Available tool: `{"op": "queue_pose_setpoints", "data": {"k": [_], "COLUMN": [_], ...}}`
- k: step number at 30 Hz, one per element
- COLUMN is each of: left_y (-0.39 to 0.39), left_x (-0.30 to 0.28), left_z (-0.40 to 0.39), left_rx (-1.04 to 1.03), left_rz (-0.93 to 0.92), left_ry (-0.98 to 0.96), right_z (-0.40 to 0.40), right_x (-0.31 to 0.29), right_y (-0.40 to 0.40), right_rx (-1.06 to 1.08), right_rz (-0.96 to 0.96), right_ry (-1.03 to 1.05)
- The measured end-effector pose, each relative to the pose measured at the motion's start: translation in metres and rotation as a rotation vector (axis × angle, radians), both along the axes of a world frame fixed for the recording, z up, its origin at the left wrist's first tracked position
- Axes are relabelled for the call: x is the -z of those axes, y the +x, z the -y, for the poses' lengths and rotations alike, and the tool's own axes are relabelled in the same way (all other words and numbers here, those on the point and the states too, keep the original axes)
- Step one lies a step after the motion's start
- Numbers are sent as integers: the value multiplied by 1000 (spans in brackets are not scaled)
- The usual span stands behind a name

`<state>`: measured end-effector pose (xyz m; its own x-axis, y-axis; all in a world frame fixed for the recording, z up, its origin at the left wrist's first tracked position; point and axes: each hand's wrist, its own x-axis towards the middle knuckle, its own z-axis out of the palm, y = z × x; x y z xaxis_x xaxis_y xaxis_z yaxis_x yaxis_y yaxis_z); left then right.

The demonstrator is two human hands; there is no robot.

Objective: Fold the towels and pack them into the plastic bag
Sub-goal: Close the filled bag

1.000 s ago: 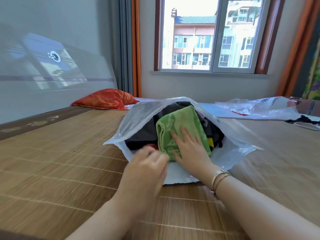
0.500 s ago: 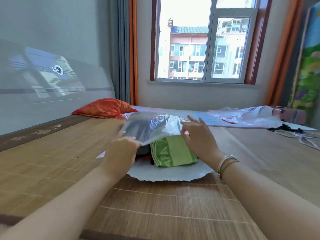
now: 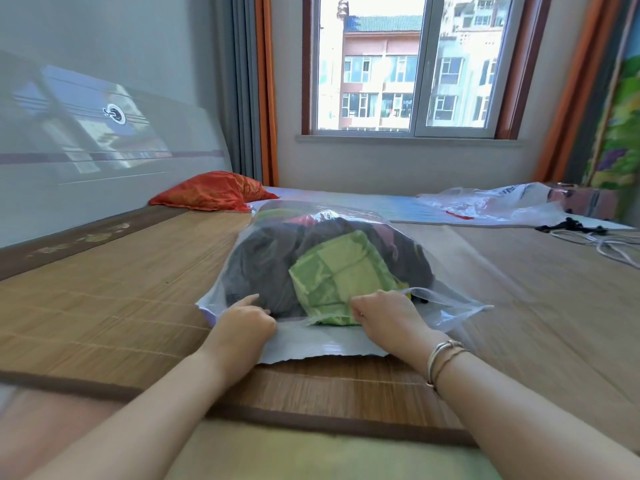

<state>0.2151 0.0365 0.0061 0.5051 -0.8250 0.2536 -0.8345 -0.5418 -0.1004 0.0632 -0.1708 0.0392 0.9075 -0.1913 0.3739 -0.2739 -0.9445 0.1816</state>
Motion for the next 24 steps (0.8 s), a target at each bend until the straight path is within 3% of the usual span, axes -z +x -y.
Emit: {"op": "queue_pose_setpoints", "data": {"k": [3, 6, 10, 13, 15, 17, 19, 22, 24], "left_y": [-34, -61, -93, -109, -114, -118, -121, -126, -133], "left_x": [-21, -23, -24, -33, -39, -44, -49, -53, -55], "left_z": [-3, -3, -1, 4, 7, 9, 11, 17, 24], "left_rx": [-38, -187, -72, -47, -73, -79, -83, -29, 10], "left_rz": [162, 59, -56, -44, -12, 18, 51, 176, 255], "left_ry": [-25, -128, -464, -510, -531, -573, -609, -562, -497], "right_z": [-14, -31, -54, -57, -51, -40, -27, 0, 12], "right_x": [-8, -15, -31, -38, -34, -27, -17, -7, -8], "right_y": [-9, -19, -41, -70, -95, -123, -146, -162, -160], "right_rx": [-16, -23, -65, -104, -126, -33, 165, 393, 435], "right_rz": [17, 71, 207, 390, 640, 881, 967, 911, 842], "right_ry": [35, 92, 195, 337, 409, 511, 640, 942, 1202]}}
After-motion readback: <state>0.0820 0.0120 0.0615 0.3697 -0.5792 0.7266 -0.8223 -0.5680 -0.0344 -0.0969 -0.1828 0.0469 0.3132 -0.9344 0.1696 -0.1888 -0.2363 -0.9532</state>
